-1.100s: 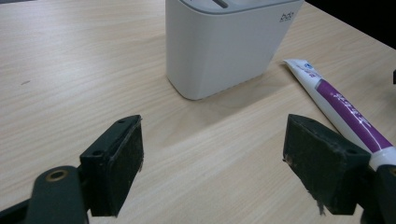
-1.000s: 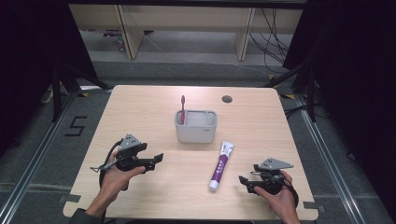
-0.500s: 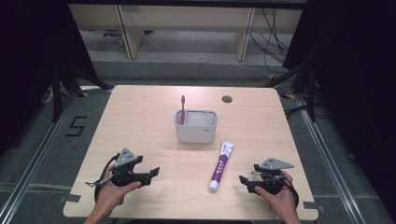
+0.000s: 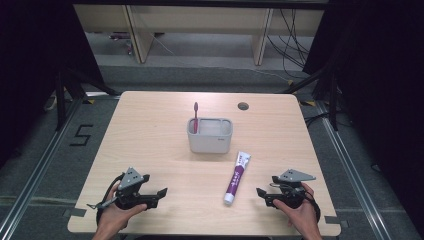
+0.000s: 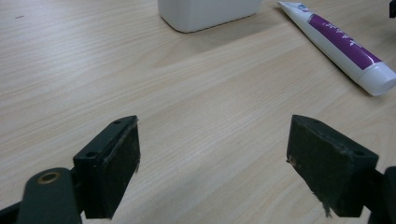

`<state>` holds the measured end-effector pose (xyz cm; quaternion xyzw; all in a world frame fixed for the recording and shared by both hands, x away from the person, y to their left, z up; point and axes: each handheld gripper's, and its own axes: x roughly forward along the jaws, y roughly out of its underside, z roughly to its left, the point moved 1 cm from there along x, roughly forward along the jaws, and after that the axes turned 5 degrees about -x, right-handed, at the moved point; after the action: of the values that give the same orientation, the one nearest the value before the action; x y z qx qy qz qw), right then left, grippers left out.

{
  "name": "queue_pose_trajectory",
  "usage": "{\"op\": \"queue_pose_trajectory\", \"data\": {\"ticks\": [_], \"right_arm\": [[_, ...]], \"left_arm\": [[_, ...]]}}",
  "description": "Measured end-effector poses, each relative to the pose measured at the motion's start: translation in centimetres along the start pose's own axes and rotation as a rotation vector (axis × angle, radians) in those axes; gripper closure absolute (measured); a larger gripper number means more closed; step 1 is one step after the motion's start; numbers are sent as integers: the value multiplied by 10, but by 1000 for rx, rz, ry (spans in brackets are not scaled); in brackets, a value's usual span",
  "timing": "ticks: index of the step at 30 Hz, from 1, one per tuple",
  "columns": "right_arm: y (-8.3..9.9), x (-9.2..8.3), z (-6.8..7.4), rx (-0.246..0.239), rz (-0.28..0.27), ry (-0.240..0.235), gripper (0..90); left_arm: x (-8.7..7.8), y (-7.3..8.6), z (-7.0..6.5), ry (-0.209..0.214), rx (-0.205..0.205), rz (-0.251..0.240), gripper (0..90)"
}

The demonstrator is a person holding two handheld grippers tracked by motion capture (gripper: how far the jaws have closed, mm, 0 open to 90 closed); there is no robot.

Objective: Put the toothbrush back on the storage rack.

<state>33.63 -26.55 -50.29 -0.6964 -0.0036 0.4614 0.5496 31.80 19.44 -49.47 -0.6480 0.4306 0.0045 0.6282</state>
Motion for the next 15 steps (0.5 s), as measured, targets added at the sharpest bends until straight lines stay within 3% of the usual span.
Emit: {"op": "queue_pose_trajectory", "data": {"ticks": [4,9,10,15], "right_arm": [[0,-1,1,4,-2,-2,228],[0,0,0,2,0,0,228],[0,1,1,14,-2,-18,228],[1,-2,0,2,-3,0,229]], "left_arm": [[-2,5,1,2,-14,4,152],[-2,9,-1,8,16,11,152],[-2,10,-1,10,15,15,152],[0,14,-4,1,40,36,152]]}}
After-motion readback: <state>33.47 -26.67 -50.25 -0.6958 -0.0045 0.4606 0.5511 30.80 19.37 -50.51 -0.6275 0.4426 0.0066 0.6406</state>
